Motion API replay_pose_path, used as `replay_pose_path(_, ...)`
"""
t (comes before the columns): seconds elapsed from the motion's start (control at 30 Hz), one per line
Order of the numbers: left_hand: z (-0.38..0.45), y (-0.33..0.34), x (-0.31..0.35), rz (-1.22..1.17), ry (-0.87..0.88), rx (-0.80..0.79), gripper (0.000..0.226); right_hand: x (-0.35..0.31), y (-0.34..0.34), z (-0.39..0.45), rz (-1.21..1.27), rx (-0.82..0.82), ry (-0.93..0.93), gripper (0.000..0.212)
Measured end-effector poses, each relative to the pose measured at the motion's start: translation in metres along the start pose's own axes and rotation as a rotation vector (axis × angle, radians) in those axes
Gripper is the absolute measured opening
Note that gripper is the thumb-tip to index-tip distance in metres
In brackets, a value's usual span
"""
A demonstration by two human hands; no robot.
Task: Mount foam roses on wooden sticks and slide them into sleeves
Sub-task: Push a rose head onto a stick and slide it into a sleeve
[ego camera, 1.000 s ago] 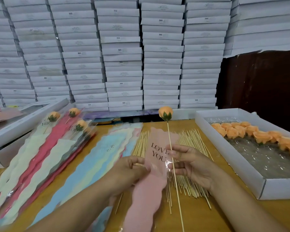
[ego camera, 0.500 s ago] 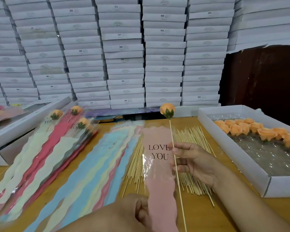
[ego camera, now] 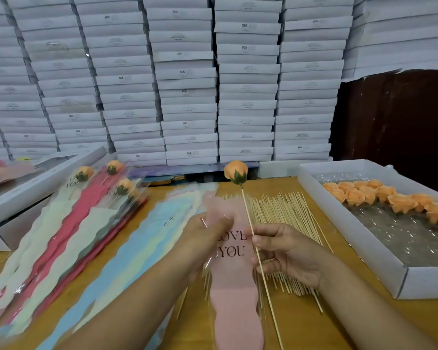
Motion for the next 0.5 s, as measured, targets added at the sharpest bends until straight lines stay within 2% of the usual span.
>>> replay_pose_path(0.07, 0.001, 0.004, -0.006, 0.014, 0.017, 0.022, 0.031, -0.001, -0.003, 0.000, 0.012, 0.014, -0.012, 0.023)
replay_pose_path(0.2, -0.001, 0.006, -0.021, -0.040, -0.032, 0.018, 0.018, -0.005, -0.014, 0.002, 0.031, 0.114, -0.053, 0.026)
replay_pose_path(0.27, -0.002, 0.006, -0.030, -0.032, -0.077, 0.017, 0.020, -0.008, -0.022, 0.004, 0.059, 0.192, -0.086, 0.025)
replay_pose_path(0.5, -0.011, 0.016, -0.049, -0.054, -0.210, -0.115, 0.013, -0.012, -0.033, 0.012, 0.099, 0.370, -0.149, 0.036)
Point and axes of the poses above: each hand's wrist, its own z-axis towards the middle knuckle, its own y-axis out of the palm, x = y × z, the point moved 5 cm from there along z, towards the middle knuckle, and after that the axes turned 9 degrees about y, right-handed, at the moved point
